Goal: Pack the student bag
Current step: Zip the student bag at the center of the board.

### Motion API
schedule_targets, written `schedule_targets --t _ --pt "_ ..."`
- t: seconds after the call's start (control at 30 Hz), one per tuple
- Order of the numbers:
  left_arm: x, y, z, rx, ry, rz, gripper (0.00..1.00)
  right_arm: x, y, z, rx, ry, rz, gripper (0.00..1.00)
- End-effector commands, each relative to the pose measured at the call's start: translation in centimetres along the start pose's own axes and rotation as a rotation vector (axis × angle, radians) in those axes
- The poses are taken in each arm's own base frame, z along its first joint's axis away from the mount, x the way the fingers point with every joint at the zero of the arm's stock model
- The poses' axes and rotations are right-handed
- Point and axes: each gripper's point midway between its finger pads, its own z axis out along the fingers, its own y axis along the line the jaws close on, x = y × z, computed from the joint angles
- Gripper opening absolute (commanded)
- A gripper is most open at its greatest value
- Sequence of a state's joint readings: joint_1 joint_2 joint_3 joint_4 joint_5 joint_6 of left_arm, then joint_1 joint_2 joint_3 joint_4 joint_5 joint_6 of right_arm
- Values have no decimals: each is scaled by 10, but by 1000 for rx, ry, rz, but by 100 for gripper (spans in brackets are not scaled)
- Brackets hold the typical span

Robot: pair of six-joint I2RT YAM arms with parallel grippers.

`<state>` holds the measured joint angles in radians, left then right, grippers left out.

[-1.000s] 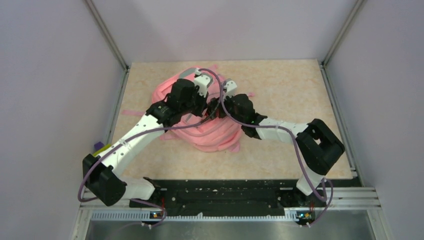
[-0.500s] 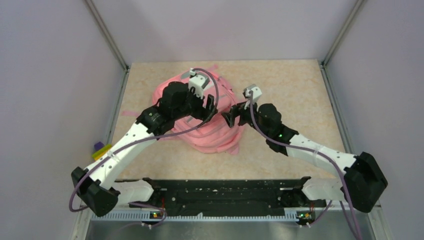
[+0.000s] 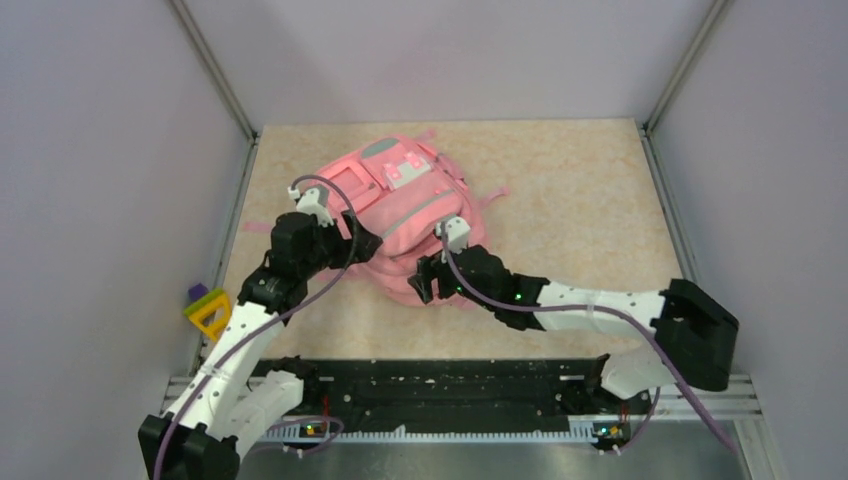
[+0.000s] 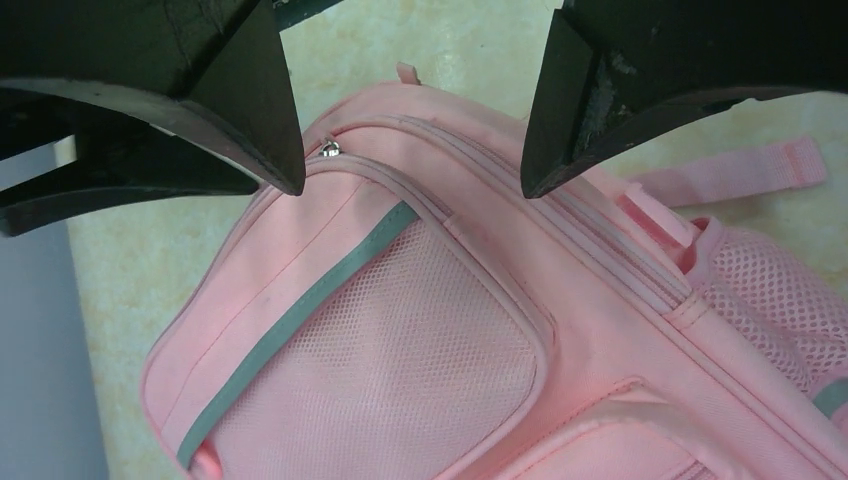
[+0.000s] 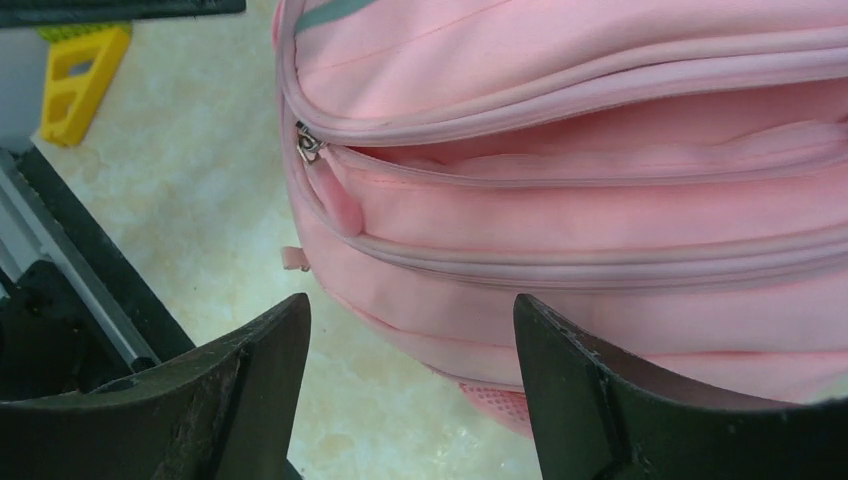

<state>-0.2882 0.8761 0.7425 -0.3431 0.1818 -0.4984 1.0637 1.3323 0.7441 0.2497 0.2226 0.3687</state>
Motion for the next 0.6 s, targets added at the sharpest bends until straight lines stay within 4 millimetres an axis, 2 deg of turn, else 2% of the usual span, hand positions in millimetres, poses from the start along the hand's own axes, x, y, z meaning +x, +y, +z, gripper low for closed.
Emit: schedule_targets --t 0.0,0.07,0.2,0.3,0.4,0.57 --pt "-31 -14 -8 77 -150 -100 84 -21 23 23 49 -40 -51 71" --pt "-30 -13 -6 95 -168 -138 83 -18 26 32 82 -26 -95 67" --pt "-27 -11 2 120 -165 -190 70 -18 26 44 139 -7 -165 62" --pt "-25 -5 9 105 -160 -212 66 -22 27 48 147 -11 -188 60" --pt "-24 4 11 70 -171 -226 66 -25 32 44 142 -2 -196 58" --pt "-22 13 12 39 -190 -227 68 -31 43 28 136 -4 -212 57"
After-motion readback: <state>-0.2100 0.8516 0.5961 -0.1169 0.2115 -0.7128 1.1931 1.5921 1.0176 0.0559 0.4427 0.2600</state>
